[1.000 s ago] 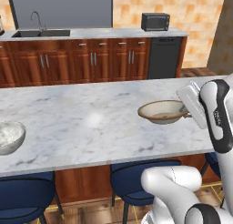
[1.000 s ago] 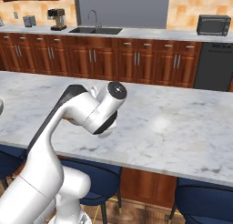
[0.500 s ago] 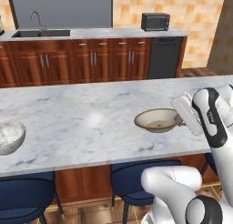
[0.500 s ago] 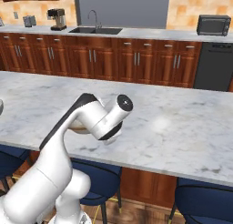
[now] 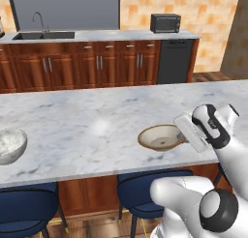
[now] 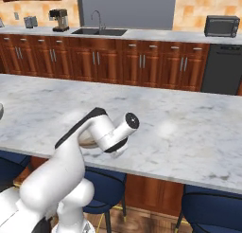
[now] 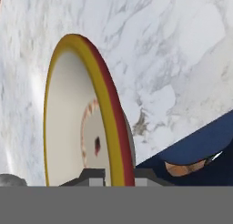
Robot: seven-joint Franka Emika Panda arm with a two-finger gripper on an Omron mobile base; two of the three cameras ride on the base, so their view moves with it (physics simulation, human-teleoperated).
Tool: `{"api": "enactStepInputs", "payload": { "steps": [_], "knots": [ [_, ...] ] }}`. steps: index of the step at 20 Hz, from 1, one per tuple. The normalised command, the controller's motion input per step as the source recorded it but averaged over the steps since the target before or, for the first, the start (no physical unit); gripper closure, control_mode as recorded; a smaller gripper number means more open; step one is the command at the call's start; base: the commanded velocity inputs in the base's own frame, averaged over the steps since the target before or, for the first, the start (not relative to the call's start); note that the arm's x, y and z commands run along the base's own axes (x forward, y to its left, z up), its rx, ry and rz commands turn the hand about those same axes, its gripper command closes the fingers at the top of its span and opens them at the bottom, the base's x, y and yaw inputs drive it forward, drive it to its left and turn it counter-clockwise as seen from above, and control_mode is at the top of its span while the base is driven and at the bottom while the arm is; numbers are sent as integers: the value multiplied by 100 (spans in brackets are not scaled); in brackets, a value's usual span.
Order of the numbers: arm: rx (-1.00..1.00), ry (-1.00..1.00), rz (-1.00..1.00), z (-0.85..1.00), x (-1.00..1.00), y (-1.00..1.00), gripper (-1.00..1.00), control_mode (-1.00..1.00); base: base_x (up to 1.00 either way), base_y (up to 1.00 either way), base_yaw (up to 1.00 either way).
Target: Pick up the bowls from the cabinet and place each bowl in front of a stool on the dining counter.
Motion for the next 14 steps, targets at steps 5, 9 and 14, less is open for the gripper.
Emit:
{"api": "enactStepInputs", "payload": {
  "steps": [5, 9, 14],
  "knots": [
    [1, 0, 8, -46, 44, 0, 100, -100, 0, 0, 0],
    [3, 0, 8, -39, 46, -3, 100, -100, 0, 0, 0],
    [5, 0, 8, -35, 43, -8, 100, -100, 0, 0, 0]
  ]
}}
